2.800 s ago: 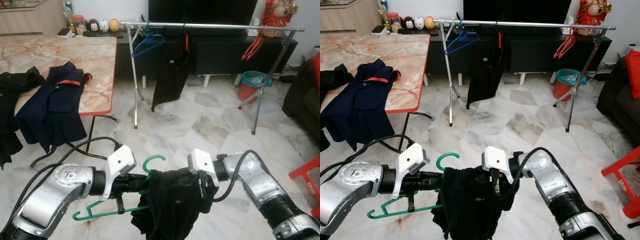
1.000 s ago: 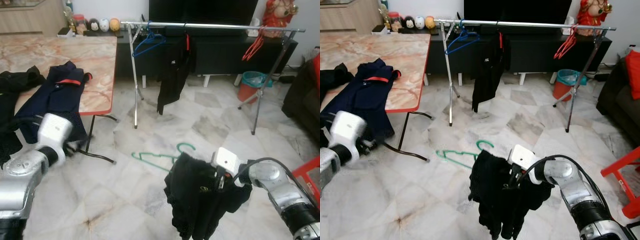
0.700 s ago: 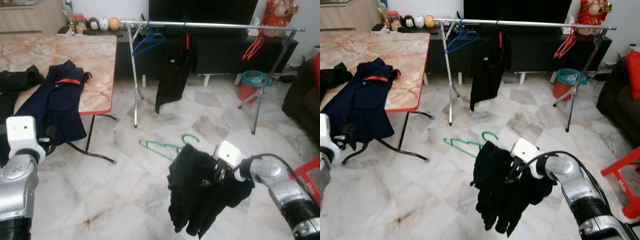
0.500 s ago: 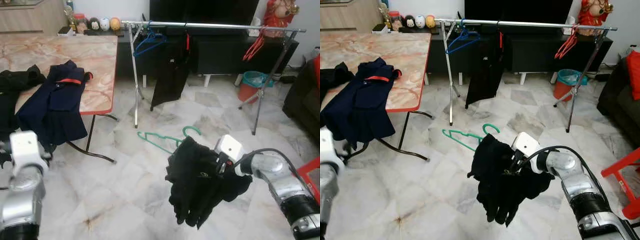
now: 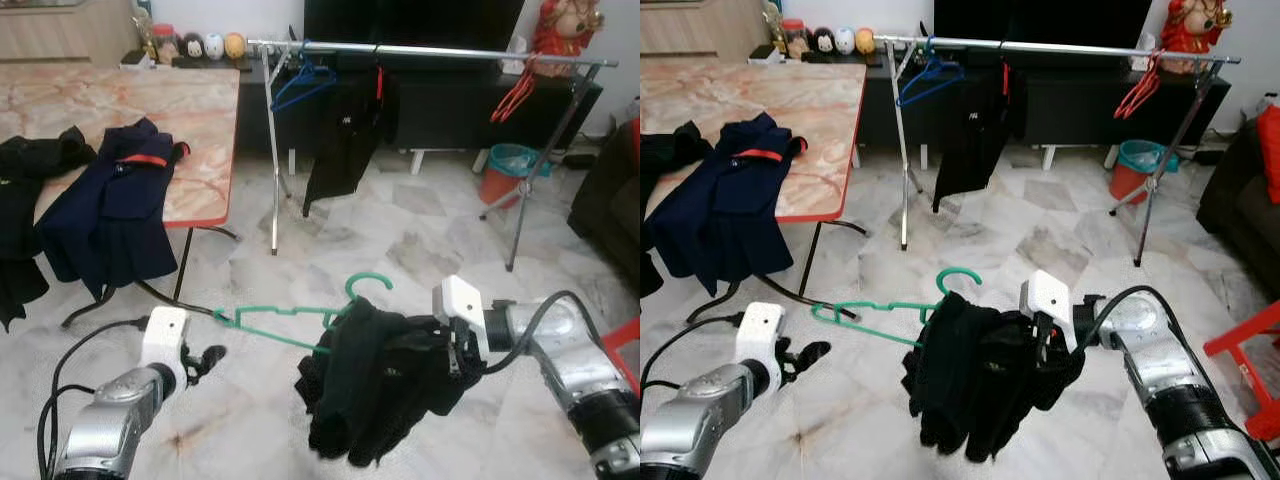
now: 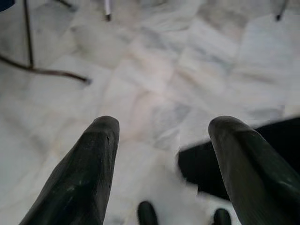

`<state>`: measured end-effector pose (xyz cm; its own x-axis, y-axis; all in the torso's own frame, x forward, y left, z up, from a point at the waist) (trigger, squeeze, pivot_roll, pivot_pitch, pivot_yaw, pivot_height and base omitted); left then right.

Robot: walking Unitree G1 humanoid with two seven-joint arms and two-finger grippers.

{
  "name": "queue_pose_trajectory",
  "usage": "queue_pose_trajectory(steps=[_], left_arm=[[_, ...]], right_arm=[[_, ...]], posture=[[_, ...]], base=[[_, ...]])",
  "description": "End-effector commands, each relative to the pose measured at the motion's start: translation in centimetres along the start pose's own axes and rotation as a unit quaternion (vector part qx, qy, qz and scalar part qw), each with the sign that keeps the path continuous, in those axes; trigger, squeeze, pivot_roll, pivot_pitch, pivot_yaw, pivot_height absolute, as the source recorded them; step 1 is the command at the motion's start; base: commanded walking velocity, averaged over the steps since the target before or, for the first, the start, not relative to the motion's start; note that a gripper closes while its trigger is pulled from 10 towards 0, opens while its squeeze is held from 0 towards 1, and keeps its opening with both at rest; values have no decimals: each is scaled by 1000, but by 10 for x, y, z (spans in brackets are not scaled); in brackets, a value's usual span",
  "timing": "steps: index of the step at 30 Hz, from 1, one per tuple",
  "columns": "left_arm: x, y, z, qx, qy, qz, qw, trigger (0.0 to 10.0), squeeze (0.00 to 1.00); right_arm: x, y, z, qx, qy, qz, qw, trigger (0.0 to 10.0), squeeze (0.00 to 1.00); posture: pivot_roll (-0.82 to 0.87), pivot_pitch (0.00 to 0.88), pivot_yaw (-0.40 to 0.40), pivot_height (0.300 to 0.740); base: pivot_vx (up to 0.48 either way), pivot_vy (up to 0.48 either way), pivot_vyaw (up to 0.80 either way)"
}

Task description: Hang hanger

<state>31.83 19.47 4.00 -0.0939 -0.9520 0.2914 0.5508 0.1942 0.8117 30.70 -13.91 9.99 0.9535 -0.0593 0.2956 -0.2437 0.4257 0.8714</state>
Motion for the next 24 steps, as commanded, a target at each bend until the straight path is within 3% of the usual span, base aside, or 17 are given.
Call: queue_pose_trajectory(steps=[1,9,11,16,19,24], left_arm=[[7,-2,4,-4,-26,15,1000,10000,0],[31,-6,19,-20,-120,9,993,10000,0],[48,-10,34,-29,-191,-9,981,10000,0],[61,-21,49,-61,-252,-25,965,10000,0],[62,-21,49,-64,-254,-29,965,10000,0],[55,-27,39,-66,-213,-66,972,10000,0]], right_arm=[[12,25,11,37,3,28,999,10000,0],[7,31,17,49,50,43,997,10000,0],[3,31,16,47,76,56,994,10000,0],[9,36,14,49,85,58,993,10000,0],[12,39,12,52,87,62,993,10000,0],[15,42,8,48,94,75,992,10000,0]], posture=[[153,0,-54,740],[165,0,-65,740],[169,0,-70,740],[175,0,-77,740],[177,0,-82,740],[175,0,-87,740]], base=[[0,0,0],[0,0,0],[0,0,0],[0,0,0],[0,0,0],[0,0,0]])
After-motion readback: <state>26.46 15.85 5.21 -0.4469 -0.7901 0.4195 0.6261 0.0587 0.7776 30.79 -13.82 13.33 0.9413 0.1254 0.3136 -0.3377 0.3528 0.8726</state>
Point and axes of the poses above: a point about 5 cm out from each wrist's last joint towards the gripper, its own z axis pointing back from the gripper into the wrist, its own y axis along the axis of the wrist's last joint, x = y × z, the point moved 6 cm from there along -z, pointing out of the wrist towards the gripper, and after that the axes turned 15 degrees about z, right-handed, at the moved point
